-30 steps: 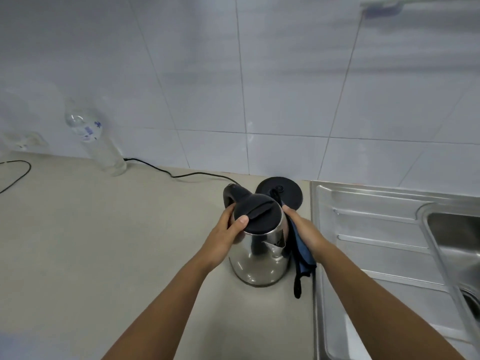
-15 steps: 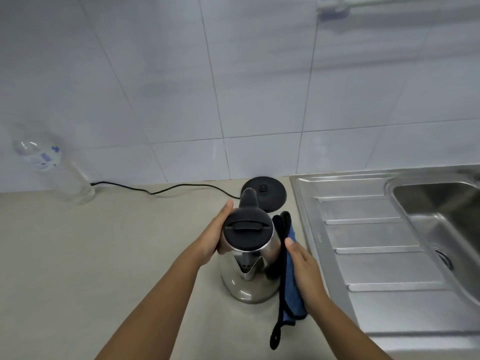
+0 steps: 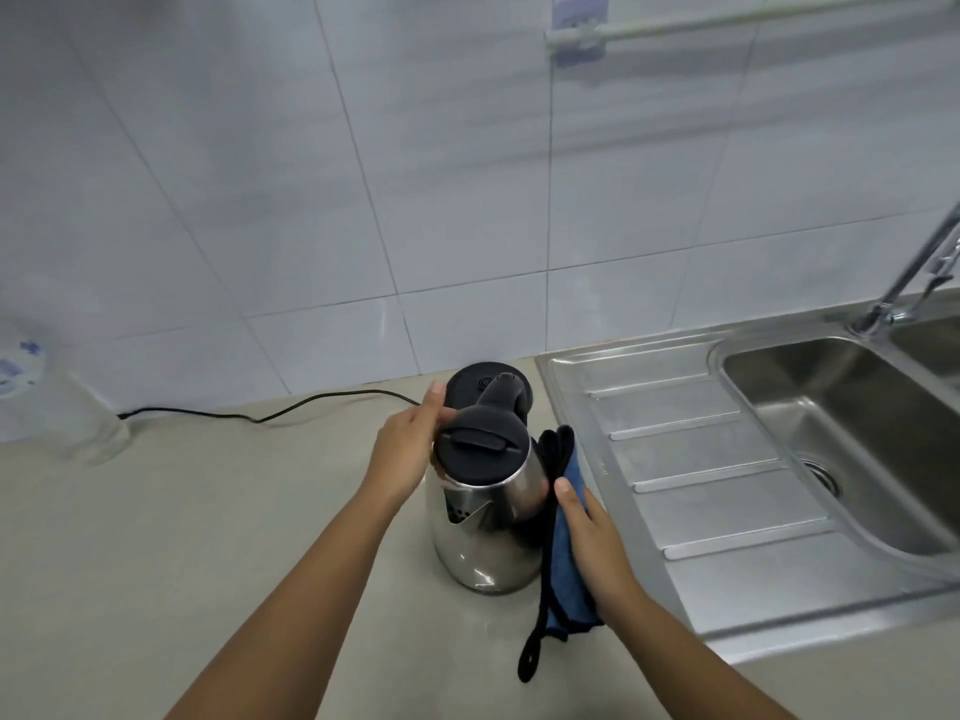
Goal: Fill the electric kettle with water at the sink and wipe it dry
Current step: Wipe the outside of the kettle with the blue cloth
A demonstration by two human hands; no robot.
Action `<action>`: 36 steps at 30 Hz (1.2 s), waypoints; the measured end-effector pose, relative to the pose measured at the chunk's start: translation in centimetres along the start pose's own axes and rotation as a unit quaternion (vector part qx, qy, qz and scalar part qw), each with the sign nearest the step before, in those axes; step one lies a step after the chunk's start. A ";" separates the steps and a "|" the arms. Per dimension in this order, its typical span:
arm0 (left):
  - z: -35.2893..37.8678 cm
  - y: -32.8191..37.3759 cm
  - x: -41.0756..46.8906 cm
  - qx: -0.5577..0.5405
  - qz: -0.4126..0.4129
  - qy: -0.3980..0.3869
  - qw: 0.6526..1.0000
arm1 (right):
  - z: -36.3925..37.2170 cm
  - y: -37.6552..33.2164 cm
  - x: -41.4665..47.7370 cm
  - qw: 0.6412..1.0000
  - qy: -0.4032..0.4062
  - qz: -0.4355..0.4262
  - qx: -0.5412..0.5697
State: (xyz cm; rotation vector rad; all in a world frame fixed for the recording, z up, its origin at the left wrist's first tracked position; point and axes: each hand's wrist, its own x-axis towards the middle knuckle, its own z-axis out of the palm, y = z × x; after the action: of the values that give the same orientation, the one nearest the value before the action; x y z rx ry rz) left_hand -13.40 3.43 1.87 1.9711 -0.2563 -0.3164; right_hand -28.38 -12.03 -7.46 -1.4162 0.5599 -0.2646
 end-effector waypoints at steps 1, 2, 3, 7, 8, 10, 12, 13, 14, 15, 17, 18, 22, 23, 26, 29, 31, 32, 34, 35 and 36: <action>0.1 0.4 -0.5 0.015 -0.016 -0.020 1.000 | -0.1 0.0 0.4 1.000 -0.009 0.016 -0.001; 0.4 0.7 -1.0 0.032 -0.028 -0.036 0.998 | -0.2 -0.2 0.7 1.000 -0.014 0.023 -0.004; 0.7 1.0 -1.4 0.046 -0.032 -0.047 0.997 | 0.0 -0.5 0.9 1.000 -0.011 0.007 -0.010; 1.6 2.0 -1.7 0.036 -0.016 -0.071 0.997 | 0.9 -2.4 1.0 0.994 0.008 -0.105 -0.041; 1.6 2.3 -1.6 0.035 -0.010 -0.079 0.996 | 1.1 -2.7 0.9 0.992 0.014 -0.114 -0.043; 1.5 2.7 -1.3 0.040 -0.004 -0.096 0.995 | 0.8 -2.9 0.8 0.992 0.036 -0.113 -0.054; 1.5 2.8 -1.1 0.042 -0.003 -0.108 0.993 | 0.1 -2.4 1.1 0.993 0.036 -0.098 -0.054; 1.5 2.7 -1.0 0.042 -0.001 -0.111 0.993 | -0.4 -1.9 1.4 0.996 0.030 -0.069 -0.049; 1.5 2.6 -1.0 0.040 0.002 -0.113 0.993 | -1.0 -1.5 1.6 0.999 0.021 -0.023 -0.043; 1.5 2.5 -1.0 0.036 0.005 -0.112 0.993 | -1.6 -1.1 1.7 0.999 0.006 0.027 -0.042; 1.6 2.3 -1.0 0.027 0.005 -0.105 0.994 | -2.7 -0.5 2.1 0.994 -0.032 0.086 -0.056; 1.6 2.3 -1.0 0.025 0.003 -0.101 0.995 | -3.0 -0.7 2.4 0.993 -0.046 0.088 -0.063; 1.7 2.2 -0.8 0.024 0.000 -0.096 0.995 | -3.3 -4.2 3.1 0.995 -0.079 0.020 -0.054; 1.7 2.1 -0.8 0.024 0.000 -0.095 0.995 | -3.3 -4.9 3.3 0.995 -0.082 -0.005 -0.051; 2.0 1.9 -0.7 0.013 -0.002 -0.086 0.996 | -2.8 -4.1 2.8 0.997 -0.060 -0.019 -0.053; 2.2 1.9 -0.7 0.000 -0.005 -0.068 0.998 | -1.3 -0.9 1.1 0.998 0.017 0.047 -0.029; 2.4 1.8 -0.7 -0.004 -0.004 -0.058 0.998 | -0.3 0.9 -0.3 0.992 0.065 0.079 -0.072; 2.4 1.7 -0.7 -0.006 -0.002 -0.056 0.998 | 0.0 1.4 -0.9 0.989 0.071 0.083 -0.101; 2.5 1.6 -0.6 -0.010 0.004 -0.054 0.999 | 0.9 1.5 -1.8 0.988 0.073 0.062 -0.121; 2.5 1.5 -0.6 -0.011 0.007 -0.054 0.998 | 1.4 1.0 -2.4 0.989 0.082 0.023 -0.125; 2.5 1.4 -0.5 -0.011 0.009 -0.055 0.998 | 1.9 0.3 -3.0 0.985 0.101 -0.038 -0.133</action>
State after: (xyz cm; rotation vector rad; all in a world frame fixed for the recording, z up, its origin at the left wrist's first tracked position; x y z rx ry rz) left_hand -14.77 0.89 2.25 1.9307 -0.3405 -0.4152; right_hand -29.94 -8.90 -7.00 -1.6832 0.7291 -0.4085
